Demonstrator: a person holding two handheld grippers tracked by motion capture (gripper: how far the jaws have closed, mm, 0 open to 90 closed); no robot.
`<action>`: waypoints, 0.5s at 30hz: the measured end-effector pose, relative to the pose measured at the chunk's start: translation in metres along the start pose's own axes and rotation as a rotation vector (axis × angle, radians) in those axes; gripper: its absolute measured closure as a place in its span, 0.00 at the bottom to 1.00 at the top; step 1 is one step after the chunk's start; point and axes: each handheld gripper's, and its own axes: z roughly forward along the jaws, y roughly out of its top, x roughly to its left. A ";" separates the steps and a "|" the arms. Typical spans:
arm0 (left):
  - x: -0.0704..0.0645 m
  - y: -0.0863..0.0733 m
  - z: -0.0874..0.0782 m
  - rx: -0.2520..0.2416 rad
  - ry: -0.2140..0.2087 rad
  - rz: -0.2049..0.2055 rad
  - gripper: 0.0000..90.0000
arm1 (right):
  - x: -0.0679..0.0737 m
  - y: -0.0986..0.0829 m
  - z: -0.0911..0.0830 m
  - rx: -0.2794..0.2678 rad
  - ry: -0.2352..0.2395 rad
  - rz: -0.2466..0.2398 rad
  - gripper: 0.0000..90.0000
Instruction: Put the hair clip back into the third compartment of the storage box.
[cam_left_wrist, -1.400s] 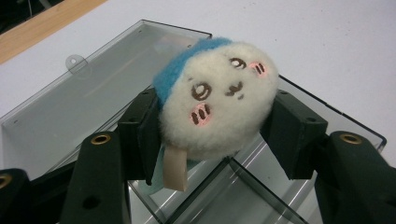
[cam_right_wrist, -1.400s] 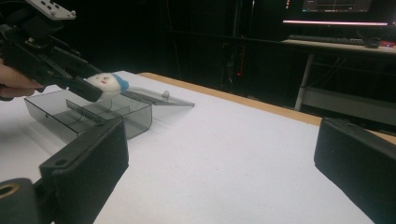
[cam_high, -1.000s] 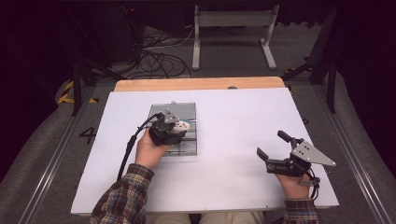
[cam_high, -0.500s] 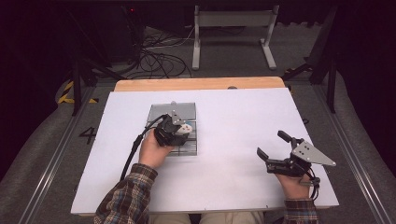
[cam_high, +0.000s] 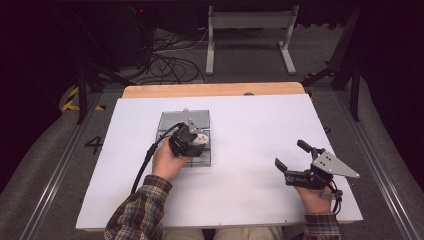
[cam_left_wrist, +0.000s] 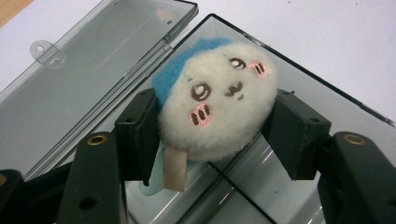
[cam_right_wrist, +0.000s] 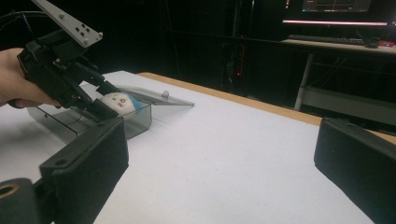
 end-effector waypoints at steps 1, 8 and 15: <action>0.000 0.000 0.000 -0.001 0.001 0.000 0.44 | 0.000 0.000 0.000 0.000 0.000 0.000 0.04; 0.000 0.001 0.003 -0.004 -0.033 -0.026 0.43 | 0.000 0.000 0.001 0.001 0.002 0.001 0.04; 0.002 0.000 0.004 -0.005 -0.050 -0.054 0.39 | 0.000 0.000 0.001 0.001 0.003 0.002 0.04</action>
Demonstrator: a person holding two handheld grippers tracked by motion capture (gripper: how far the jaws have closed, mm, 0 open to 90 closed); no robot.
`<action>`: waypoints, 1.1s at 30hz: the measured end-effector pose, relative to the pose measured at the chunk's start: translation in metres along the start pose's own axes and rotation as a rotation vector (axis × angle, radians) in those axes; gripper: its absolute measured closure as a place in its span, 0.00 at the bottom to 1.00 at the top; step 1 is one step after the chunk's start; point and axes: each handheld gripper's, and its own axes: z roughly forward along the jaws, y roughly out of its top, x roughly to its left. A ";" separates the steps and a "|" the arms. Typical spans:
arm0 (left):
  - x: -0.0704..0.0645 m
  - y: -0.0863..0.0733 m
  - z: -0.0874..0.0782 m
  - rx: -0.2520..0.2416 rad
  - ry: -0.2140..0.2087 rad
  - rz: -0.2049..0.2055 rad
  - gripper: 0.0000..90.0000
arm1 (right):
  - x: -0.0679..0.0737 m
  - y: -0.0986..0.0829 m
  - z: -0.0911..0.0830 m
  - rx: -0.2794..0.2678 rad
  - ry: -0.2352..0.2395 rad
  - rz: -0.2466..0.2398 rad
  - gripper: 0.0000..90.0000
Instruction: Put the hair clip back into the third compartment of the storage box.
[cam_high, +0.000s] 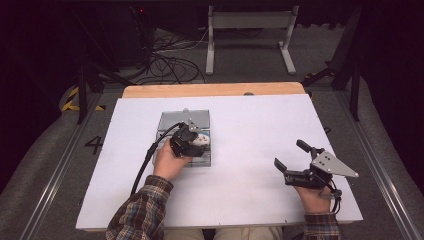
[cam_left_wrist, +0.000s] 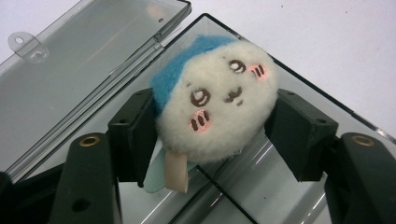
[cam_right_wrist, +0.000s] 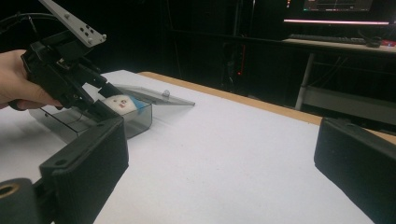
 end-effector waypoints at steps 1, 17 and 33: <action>0.000 0.000 0.000 -0.001 -0.002 -0.004 0.38 | 0.000 0.000 0.000 0.000 0.000 -0.001 0.04; 0.004 0.000 -0.015 -0.050 -0.012 -0.011 0.22 | -0.001 0.000 0.000 -0.001 0.009 0.003 0.04; 0.008 -0.001 -0.031 -0.125 -0.041 -0.016 0.96 | 0.000 0.000 -0.001 0.001 -0.001 -0.002 0.04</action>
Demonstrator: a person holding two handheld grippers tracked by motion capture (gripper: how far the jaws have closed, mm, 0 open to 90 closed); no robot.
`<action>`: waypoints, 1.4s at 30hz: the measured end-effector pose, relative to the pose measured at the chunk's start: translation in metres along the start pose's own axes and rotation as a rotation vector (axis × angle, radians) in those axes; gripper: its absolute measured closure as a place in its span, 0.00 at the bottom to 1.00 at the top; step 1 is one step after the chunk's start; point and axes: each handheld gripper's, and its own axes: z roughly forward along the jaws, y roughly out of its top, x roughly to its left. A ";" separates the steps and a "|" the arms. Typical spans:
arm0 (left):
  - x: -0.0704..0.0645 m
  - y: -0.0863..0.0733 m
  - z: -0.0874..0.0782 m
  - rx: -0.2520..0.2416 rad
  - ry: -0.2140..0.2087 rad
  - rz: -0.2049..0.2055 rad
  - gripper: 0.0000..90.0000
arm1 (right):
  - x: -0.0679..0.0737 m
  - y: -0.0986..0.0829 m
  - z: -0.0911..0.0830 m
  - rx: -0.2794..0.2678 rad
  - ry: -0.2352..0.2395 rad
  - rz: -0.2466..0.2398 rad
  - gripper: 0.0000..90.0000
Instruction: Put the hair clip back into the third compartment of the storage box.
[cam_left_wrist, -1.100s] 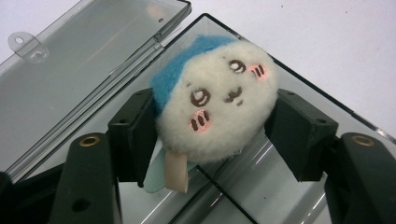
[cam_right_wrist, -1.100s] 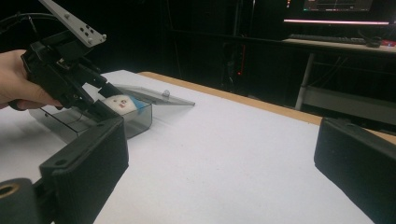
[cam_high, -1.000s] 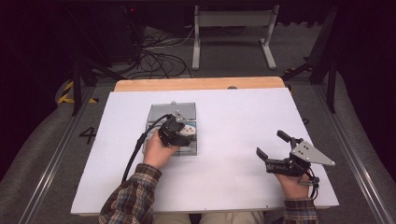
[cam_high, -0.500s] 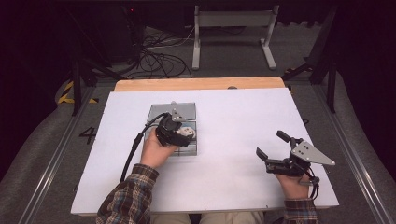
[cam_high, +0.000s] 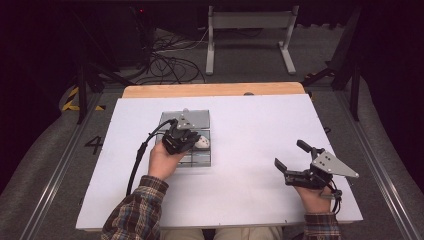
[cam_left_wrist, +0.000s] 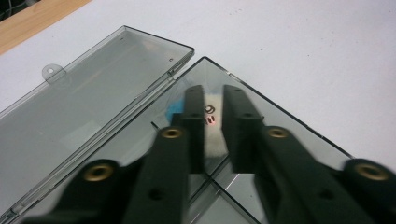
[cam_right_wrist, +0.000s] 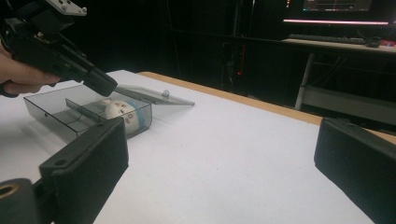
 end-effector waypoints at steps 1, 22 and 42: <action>0.000 0.000 0.000 0.003 0.001 -0.001 0.99 | 0.000 0.000 0.000 -0.001 -0.001 0.000 0.04; 0.002 -0.005 0.019 0.102 0.027 -0.015 1.00 | 0.000 0.000 0.000 -0.002 -0.004 0.001 0.04; 0.006 -0.013 -0.003 -0.036 0.024 -0.014 0.63 | 0.000 0.000 0.000 -0.001 -0.009 -0.001 0.04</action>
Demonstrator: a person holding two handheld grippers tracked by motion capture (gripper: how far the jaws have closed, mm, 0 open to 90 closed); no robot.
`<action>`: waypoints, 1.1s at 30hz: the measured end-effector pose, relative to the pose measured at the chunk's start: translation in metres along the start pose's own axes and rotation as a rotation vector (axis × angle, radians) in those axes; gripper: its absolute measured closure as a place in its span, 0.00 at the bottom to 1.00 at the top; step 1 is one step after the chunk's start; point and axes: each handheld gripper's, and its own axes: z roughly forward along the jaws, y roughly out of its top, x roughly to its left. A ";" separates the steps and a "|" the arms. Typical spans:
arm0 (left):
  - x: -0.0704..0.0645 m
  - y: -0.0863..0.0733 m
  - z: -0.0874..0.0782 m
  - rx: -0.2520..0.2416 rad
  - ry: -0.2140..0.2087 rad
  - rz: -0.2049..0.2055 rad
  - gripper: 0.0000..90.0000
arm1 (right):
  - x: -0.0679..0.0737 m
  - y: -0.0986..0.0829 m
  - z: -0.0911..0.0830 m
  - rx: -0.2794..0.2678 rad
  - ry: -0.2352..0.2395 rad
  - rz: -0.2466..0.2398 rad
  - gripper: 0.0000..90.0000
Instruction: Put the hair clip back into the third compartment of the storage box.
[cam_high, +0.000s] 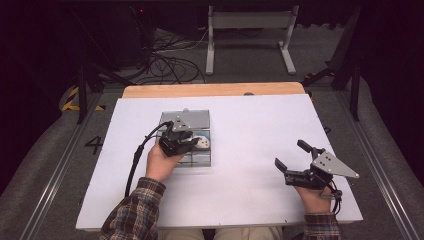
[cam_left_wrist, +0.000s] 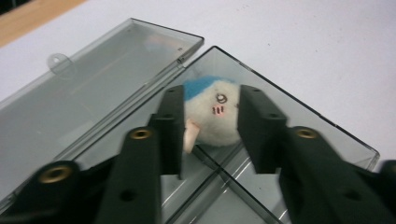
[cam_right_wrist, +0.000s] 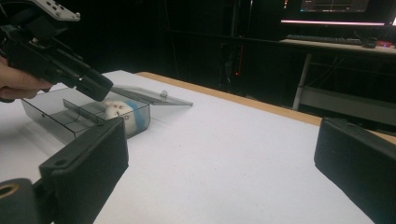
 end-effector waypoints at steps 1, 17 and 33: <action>0.000 0.000 -0.001 -0.009 -0.006 -0.004 0.60 | 0.000 0.000 0.000 0.001 0.000 0.000 0.04; 0.002 -0.004 -0.020 -0.145 0.049 0.000 0.15 | 0.000 -0.001 0.001 -0.009 0.004 0.020 0.02; 0.001 -0.008 -0.040 -0.269 0.048 0.002 0.04 | -0.001 -0.002 0.002 -0.011 0.005 0.026 0.01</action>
